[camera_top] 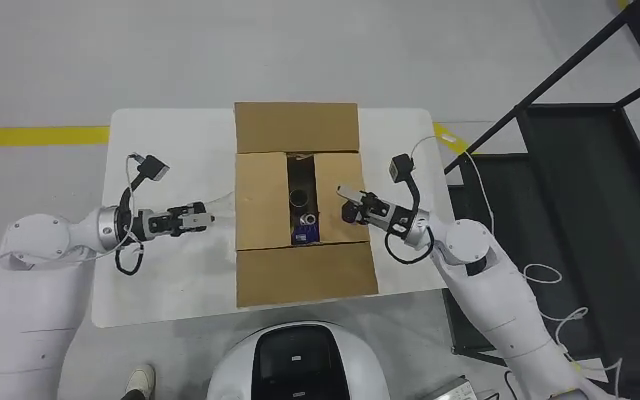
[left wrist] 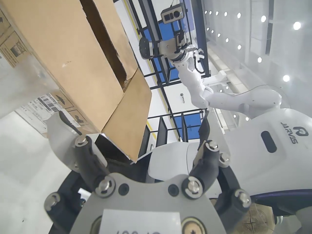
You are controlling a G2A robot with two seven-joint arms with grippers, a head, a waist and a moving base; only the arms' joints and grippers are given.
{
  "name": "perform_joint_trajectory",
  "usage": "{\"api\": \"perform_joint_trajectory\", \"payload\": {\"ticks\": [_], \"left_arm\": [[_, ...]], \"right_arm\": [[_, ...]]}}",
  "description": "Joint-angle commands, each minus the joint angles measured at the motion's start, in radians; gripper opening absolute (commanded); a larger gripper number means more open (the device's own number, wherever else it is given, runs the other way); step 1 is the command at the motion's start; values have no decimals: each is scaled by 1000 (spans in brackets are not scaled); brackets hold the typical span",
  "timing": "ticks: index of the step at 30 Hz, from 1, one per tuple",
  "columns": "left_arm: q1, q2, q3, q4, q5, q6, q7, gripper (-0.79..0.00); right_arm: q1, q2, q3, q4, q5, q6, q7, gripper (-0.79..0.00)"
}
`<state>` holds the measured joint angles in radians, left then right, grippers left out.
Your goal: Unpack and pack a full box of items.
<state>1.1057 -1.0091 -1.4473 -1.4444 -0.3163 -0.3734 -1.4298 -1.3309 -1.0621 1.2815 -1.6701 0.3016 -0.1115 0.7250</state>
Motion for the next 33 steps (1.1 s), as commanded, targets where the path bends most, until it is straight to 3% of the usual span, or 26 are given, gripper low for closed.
{"api": "perform_joint_trajectory", "payload": {"ticks": [1, 15, 20, 25, 33], "left_arm": [[0, 0, 1, -1, 4, 0, -2, 0], [0, 0, 1, -1, 4, 0, -2, 0], [-17, 6, -2, -31, 72, 15, 45, 0], [-119, 6, 45, 8, 143, 36, 48, 0], [-344, -25, 189, 293, 120, 19, 69, 0]], "right_arm": [[0, 0, 1, -1, -1, 0, 1, 0], [-2, 0, -1, -1, 1, 1, 1, 0], [34, -5, -41, 4, -1, 56, 44, 0], [105, -27, -129, 54, 6, 84, 0, 0], [195, -62, -275, 119, -83, 116, -70, 0]]}}
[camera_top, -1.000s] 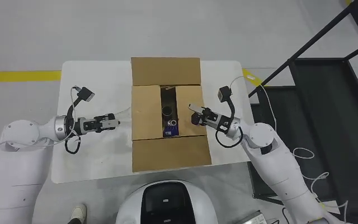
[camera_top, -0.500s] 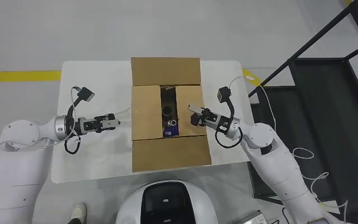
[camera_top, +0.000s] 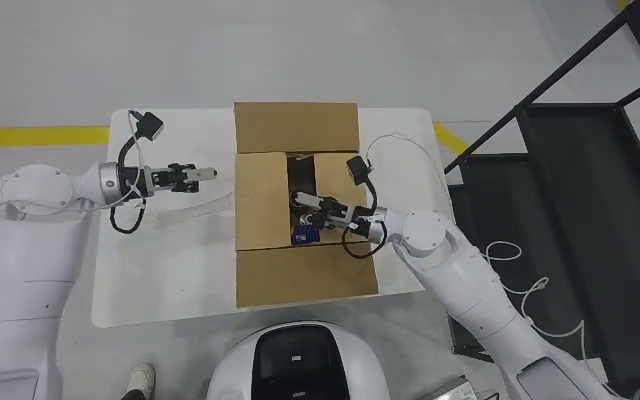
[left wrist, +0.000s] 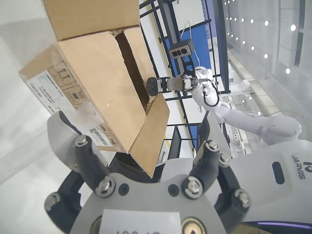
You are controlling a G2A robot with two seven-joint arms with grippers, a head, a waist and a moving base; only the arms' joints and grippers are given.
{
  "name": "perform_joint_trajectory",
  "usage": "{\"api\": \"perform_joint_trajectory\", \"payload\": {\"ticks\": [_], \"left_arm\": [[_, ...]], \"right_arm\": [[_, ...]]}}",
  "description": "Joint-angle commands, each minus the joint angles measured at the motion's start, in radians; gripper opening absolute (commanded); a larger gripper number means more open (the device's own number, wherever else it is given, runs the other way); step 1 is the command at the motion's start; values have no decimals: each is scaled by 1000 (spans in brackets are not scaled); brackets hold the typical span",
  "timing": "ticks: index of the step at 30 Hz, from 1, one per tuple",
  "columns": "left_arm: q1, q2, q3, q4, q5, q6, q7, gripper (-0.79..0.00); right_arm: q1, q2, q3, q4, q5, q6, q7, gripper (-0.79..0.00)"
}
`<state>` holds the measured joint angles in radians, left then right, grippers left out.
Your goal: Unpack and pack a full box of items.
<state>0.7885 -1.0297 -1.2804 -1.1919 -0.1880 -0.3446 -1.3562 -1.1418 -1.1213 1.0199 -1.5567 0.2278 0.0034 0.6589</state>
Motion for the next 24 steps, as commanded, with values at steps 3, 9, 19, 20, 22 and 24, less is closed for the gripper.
{"api": "perform_joint_trajectory", "payload": {"ticks": [3, 9, 19, 20, 22, 24], "left_arm": [[-71, -16, 59, 114, -40, -37, -14, 0], [-119, -30, 101, 208, -94, -84, -33, 0], [-108, -25, 110, 237, -174, -153, 34, 0], [-102, -23, 104, 228, -187, -166, 46, 0], [-84, -15, 85, 198, -222, -185, 65, 0], [-60, -5, 55, 160, -262, -201, 82, 0]], "right_arm": [[17, -12, -50, 10, -27, 5, -3, 0], [54, -36, -110, 28, -11, -11, -10, 0], [136, -85, -166, 48, 185, -110, 16, 0], [145, -91, -175, 48, 193, -115, 13, 0], [167, -104, -202, 51, 202, -121, 5, 0], [194, -121, -241, 51, 208, -122, -4, 0]]}}
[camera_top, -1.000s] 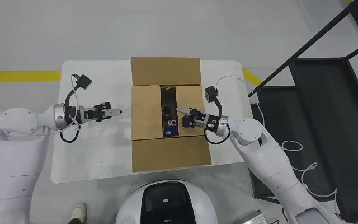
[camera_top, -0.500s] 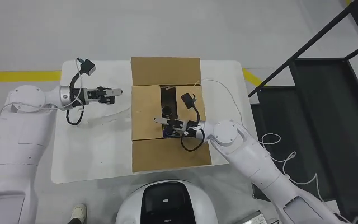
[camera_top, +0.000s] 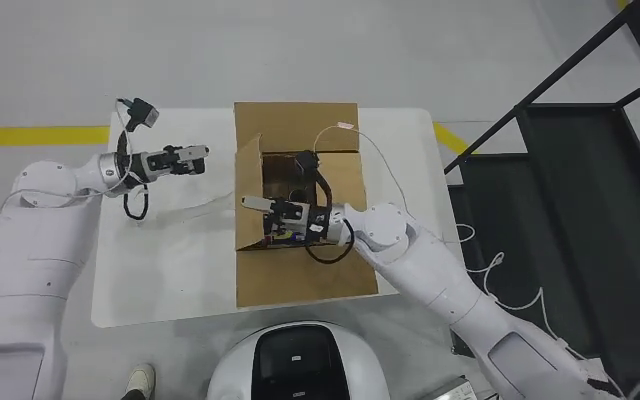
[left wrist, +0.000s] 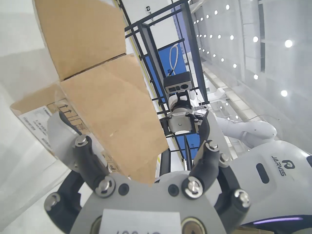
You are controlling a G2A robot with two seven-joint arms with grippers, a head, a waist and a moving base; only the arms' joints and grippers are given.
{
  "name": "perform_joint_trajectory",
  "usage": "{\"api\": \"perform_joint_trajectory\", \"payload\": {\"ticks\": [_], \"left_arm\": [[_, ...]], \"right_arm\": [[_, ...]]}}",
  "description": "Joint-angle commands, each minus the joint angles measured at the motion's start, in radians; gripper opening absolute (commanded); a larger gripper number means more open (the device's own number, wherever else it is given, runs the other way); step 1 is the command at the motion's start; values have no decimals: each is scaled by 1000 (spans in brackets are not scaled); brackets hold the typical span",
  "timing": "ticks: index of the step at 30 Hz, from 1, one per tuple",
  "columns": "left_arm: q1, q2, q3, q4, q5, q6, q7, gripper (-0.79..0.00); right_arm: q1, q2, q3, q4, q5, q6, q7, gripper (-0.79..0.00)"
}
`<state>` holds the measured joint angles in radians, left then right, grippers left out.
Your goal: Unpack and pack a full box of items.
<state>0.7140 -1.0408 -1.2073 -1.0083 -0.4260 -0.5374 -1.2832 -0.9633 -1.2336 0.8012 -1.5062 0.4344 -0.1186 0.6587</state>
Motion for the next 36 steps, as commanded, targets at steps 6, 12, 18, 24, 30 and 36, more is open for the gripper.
{"api": "perform_joint_trajectory", "payload": {"ticks": [6, 12, 18, 24, 30, 36], "left_arm": [[109, 39, -128, -168, -162, -25, 25, 0], [132, 49, -128, -191, -152, 17, -16, 0], [73, 32, -26, -55, -26, 83, 13, 0], [28, 13, 47, 54, 48, 81, 66, 0], [5, 5, 80, 110, 134, 92, 135, 0], [-19, -21, 162, 159, 205, 137, 171, 0]], "right_arm": [[102, -77, -149, 54, 32, -9, -64, 0], [190, -157, -284, 173, -18, 27, -124, 0], [176, -167, -267, 191, -49, 25, -132, 0], [61, -97, -122, 81, -119, 36, -74, 0], [-145, -10, 110, -89, -170, 40, -11, 0], [-315, 41, 288, -234, -209, 58, 26, 0]]}}
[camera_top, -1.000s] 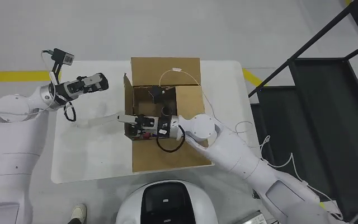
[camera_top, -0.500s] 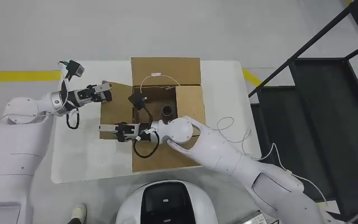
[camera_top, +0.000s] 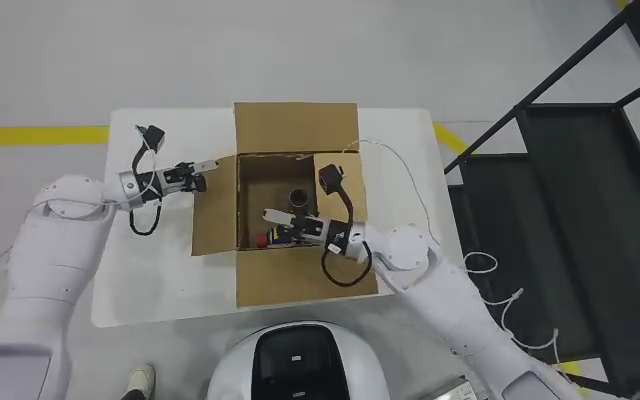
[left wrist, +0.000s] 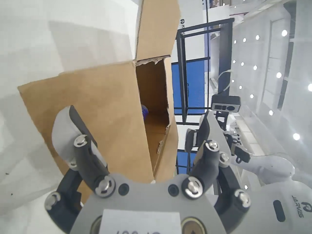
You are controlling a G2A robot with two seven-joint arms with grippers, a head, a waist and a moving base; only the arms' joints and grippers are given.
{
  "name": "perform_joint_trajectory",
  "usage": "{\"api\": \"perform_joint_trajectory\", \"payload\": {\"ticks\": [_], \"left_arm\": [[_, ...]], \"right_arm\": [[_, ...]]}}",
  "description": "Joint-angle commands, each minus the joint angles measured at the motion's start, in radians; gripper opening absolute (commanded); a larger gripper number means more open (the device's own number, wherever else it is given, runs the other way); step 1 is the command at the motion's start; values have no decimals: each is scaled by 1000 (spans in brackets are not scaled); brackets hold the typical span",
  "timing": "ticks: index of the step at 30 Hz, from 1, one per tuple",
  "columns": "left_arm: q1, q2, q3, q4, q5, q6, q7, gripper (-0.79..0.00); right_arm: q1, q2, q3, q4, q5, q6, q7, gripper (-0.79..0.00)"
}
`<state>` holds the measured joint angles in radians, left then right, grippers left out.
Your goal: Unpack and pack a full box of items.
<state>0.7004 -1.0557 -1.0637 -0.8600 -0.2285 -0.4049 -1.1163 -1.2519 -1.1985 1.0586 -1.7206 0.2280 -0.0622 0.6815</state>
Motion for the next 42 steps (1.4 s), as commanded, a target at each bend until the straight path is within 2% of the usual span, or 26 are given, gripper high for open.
{"api": "perform_joint_trajectory", "payload": {"ticks": [1, 9, 14, 19, 23, 26, 29, 32, 36, 42], "left_arm": [[-10, -12, 33, 20, 10, 7, 5, 0], [-56, -56, 106, 98, -24, -20, 5, 0], [-77, -58, 91, 95, -60, -71, -30, 0], [-74, -28, -1, -25, -157, -120, -135, 0], [-47, -5, -48, -195, -157, -77, -183, 0], [-35, -1, -39, -319, -118, -17, -184, 0], [-45, -10, 7, -398, -75, 46, -157, 0], [-76, -31, 86, -422, -36, 102, -124, 0], [-122, -75, 205, -370, -25, 145, -52, 0], [-167, -151, 351, -201, -41, 131, 73, 0]], "right_arm": [[-45, 11, 51, -36, -2, 2, 7, 0], [-139, 30, 158, -93, 54, -19, 23, 0], [-159, 35, 175, -104, 73, -26, 39, 0], [-166, 38, 189, -108, 76, -28, 49, 0], [-173, 41, 202, -116, 86, -35, 54, 0], [-183, 43, 218, -124, 101, -44, 57, 0], [-195, 46, 238, -128, 108, -49, 43, 0], [-211, 48, 260, -127, 111, -48, 22, 0], [-236, 51, 288, -128, 127, -51, -1, 0], [-263, 54, 320, -135, 142, -55, -19, 0]]}}
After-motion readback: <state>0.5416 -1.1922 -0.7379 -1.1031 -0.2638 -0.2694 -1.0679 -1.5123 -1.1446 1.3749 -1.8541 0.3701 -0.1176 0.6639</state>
